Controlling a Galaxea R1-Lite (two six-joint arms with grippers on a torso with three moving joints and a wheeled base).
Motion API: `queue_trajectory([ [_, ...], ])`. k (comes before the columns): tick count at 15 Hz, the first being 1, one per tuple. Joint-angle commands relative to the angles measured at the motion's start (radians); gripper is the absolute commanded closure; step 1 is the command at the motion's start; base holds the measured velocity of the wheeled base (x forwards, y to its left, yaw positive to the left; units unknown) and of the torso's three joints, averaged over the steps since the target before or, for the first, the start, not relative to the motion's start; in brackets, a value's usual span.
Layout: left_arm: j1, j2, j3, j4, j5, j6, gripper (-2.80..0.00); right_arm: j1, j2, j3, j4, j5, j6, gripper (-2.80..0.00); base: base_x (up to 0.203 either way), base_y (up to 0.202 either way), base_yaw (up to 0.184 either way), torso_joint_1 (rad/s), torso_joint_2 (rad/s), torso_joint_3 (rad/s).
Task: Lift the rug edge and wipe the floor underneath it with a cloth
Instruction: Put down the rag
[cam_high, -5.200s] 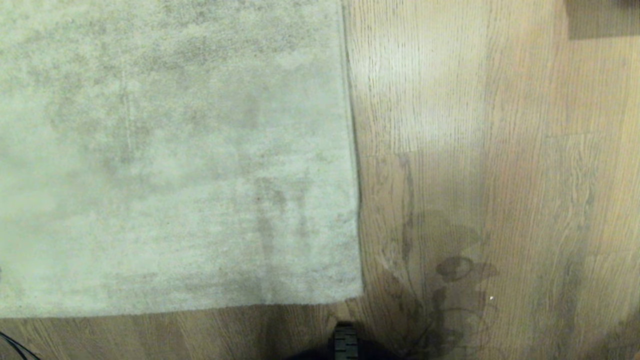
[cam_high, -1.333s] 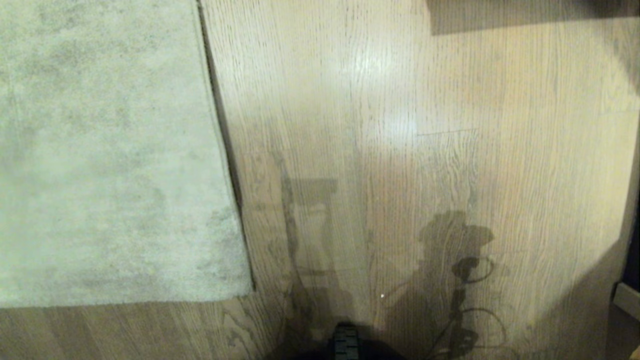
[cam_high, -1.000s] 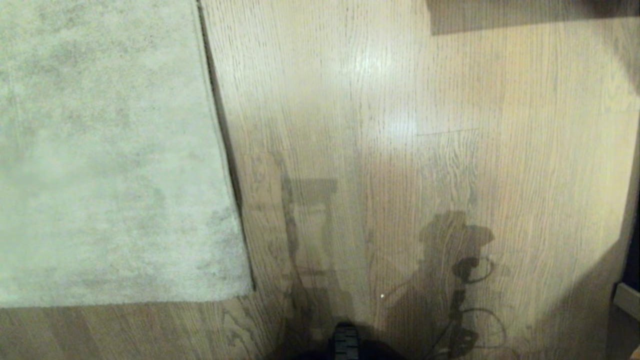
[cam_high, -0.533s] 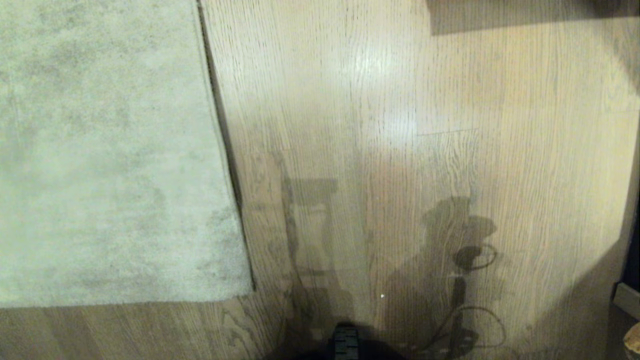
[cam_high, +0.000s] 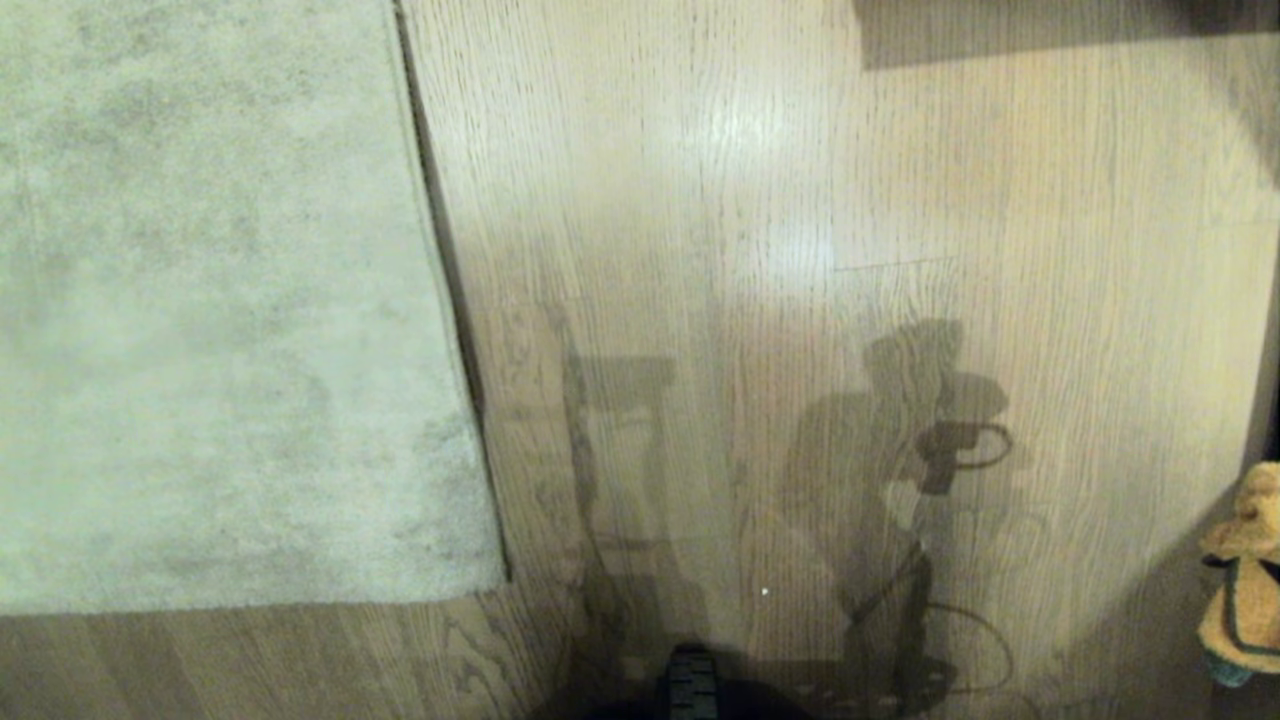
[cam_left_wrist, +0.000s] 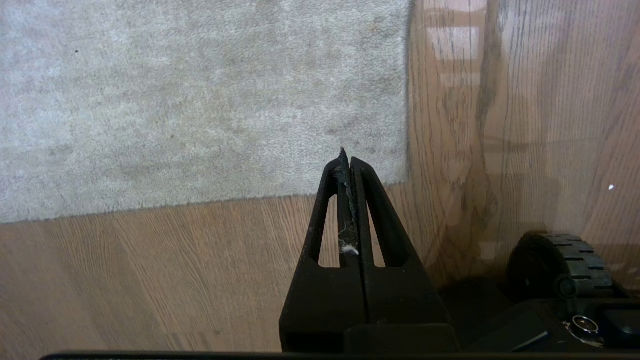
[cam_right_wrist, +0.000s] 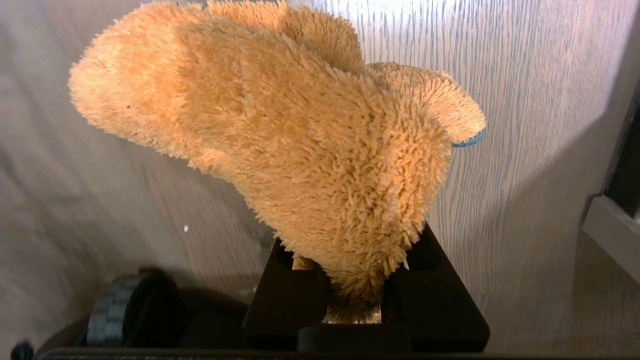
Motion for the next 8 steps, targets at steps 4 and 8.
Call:
queue_trajectory([
  [4, 0.001, 0.000, 0.000, 0.000, 0.000, 0.000, 0.00, -0.013, 0.340, -0.057, -0.179, 0.001, 0.047, 0.00, 0.000, 0.000, 0.000, 0.000, 0.00, 0.000],
  [8, 0.000, 0.000, 0.000, 0.000, 0.000, 0.000, 0.00, -0.013, 0.569, -0.122, -0.363, 0.000, 0.074, 0.00, 0.000, 0.000, 0.000, 0.000, 0.00, 0.000],
])
